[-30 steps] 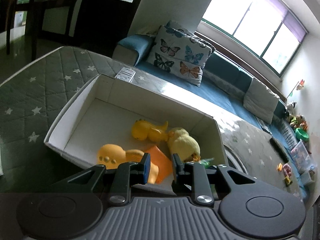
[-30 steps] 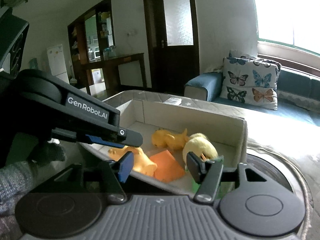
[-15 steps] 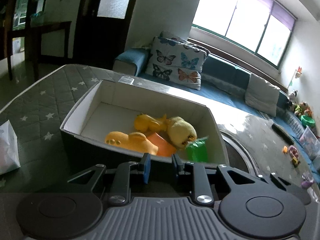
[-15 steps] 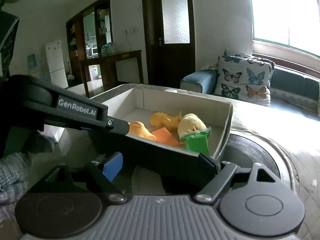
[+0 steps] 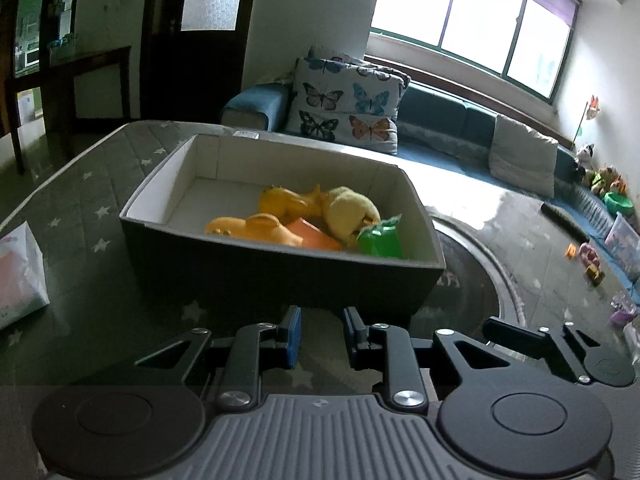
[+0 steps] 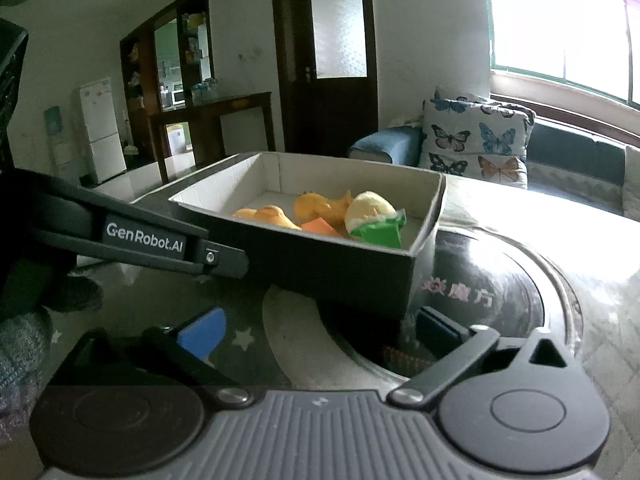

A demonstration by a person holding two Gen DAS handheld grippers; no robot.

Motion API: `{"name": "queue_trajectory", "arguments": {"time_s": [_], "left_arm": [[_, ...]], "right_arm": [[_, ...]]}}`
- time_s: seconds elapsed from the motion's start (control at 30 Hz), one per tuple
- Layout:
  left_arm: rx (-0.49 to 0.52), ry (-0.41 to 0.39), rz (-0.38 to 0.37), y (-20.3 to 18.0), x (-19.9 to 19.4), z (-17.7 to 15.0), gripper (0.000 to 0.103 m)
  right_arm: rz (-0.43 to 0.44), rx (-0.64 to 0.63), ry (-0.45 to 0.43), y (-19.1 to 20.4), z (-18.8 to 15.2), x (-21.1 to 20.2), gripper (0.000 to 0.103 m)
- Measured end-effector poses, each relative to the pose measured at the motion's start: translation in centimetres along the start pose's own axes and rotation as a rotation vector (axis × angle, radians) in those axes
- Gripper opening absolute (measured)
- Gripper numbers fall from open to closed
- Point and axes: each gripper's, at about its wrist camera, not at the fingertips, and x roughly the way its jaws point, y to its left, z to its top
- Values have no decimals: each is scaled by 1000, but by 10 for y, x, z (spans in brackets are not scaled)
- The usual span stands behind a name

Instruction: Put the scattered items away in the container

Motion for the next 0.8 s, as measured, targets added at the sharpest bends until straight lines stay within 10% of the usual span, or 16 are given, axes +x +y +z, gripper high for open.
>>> {"name": "queue_trajectory", "arguments": {"time_s": [0.8], "left_arm": [[27,-4,80,1,-8,-25,31]], "right_arm": [[-49,20,40,2,-23,-13,103]]}}
